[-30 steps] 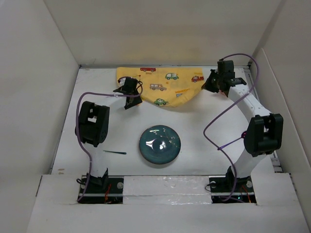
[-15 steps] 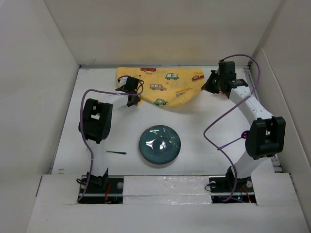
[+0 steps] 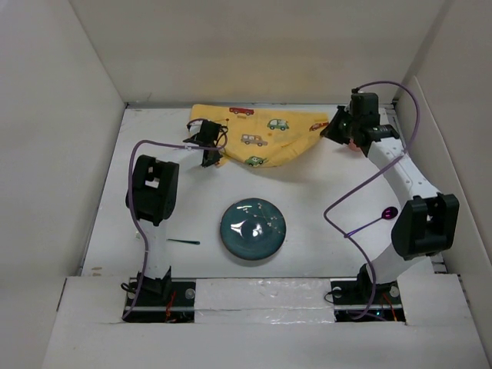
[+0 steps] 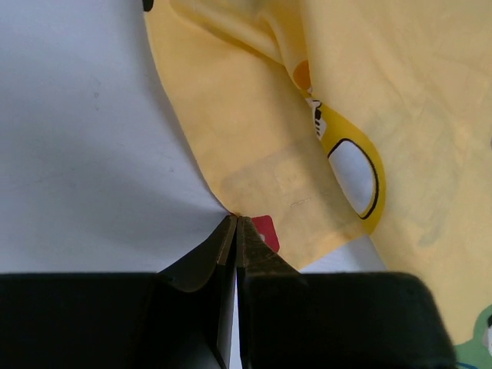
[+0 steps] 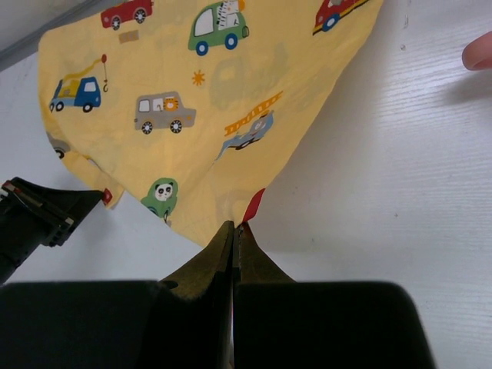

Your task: Set the dinner table for one person

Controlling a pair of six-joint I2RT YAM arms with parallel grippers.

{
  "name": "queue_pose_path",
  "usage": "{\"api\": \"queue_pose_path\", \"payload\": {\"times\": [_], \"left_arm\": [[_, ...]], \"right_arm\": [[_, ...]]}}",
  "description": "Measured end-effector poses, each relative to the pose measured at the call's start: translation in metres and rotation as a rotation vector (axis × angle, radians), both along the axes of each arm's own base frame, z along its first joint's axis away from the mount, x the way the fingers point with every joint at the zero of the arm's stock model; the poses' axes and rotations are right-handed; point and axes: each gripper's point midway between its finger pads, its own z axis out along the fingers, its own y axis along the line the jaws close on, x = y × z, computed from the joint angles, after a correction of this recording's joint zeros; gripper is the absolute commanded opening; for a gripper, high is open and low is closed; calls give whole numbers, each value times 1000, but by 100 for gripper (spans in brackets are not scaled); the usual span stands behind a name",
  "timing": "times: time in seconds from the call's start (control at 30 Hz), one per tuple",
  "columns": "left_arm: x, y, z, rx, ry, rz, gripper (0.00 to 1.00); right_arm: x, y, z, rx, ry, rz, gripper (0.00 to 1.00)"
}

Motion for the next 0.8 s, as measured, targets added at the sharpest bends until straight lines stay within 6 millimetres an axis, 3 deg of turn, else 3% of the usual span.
{"api": "queue_pose_path", "payload": {"times": [0.13,0.2,0.27,0.37,0.53,0.67,0.8], "left_arm": [[-13,7,6,24,6,-17,0],[-23,15,21,24,-10,-21,0],[-32,26,45,20,-47,-17,0],[-38,41,100,-3,-160,0,0],[-45,59,193,-76,-375,29,0],[-38,68,235,-123,-457,34,0],[-10,72,272,-164,-522,33,0]], "right_arm": [[-4,-1,15,-3,-34,5,0],[-8,-2,24,-5,-53,8,0],[-14,-3,35,-7,-71,11,0],[-24,-4,59,-4,-116,11,0],[-38,-9,119,9,-244,3,0],[-35,-12,164,22,-344,-11,0],[-9,-13,181,30,-378,-24,0]]}}
